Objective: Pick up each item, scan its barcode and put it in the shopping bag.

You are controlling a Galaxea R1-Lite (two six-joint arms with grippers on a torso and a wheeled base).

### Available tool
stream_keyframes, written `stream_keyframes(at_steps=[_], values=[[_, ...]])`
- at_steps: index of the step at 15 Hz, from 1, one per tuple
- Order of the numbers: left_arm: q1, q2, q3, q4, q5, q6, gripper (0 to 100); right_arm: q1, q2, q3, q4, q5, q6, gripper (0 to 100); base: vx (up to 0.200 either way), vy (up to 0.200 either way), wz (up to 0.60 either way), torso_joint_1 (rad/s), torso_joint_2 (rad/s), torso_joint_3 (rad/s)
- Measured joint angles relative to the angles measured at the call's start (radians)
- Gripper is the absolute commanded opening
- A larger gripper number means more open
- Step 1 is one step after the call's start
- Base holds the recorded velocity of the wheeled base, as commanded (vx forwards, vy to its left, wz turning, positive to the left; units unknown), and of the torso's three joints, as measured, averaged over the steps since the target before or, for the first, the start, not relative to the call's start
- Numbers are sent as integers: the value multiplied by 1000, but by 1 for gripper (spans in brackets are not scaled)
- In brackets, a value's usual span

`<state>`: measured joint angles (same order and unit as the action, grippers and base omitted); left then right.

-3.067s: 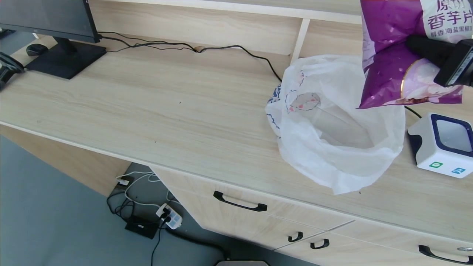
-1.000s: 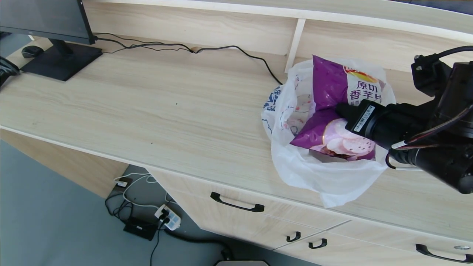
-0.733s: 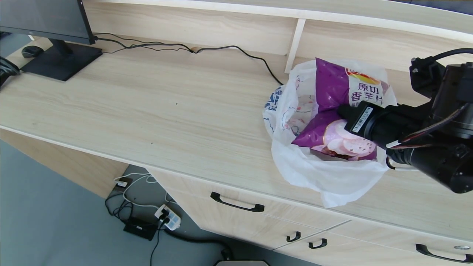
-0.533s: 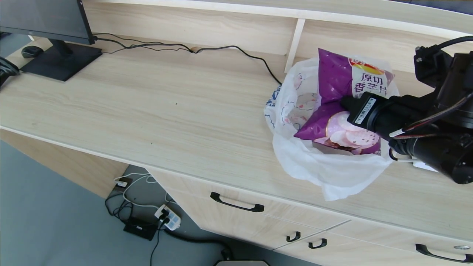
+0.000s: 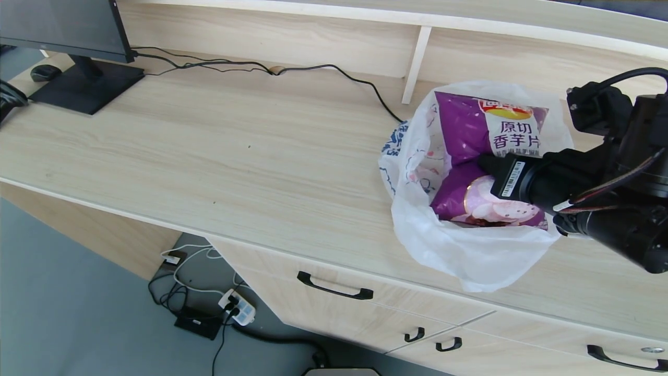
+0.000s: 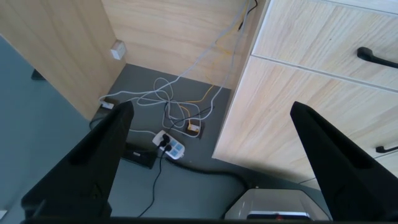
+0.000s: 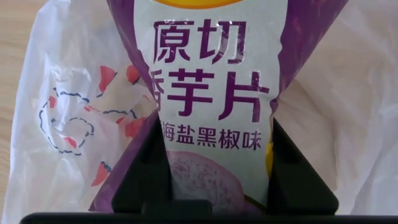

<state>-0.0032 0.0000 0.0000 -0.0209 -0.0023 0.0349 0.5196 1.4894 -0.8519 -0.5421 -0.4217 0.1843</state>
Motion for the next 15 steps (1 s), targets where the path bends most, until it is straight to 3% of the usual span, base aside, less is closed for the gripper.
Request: stream_keyframes(at_steps=[7,8,15], values=[[0,0,0,0,0,1,100,-17,-9,21,5,27,6,0,0,0,0,0,0,0],[0,0,0,0,0,0,100,-19,-9,23,5,32,5,100,0,0,0,0,0,0],[0,0,0,0,0,0,100,-22,-21,12,1,34,3,100,0,0,0,0,0,0]])
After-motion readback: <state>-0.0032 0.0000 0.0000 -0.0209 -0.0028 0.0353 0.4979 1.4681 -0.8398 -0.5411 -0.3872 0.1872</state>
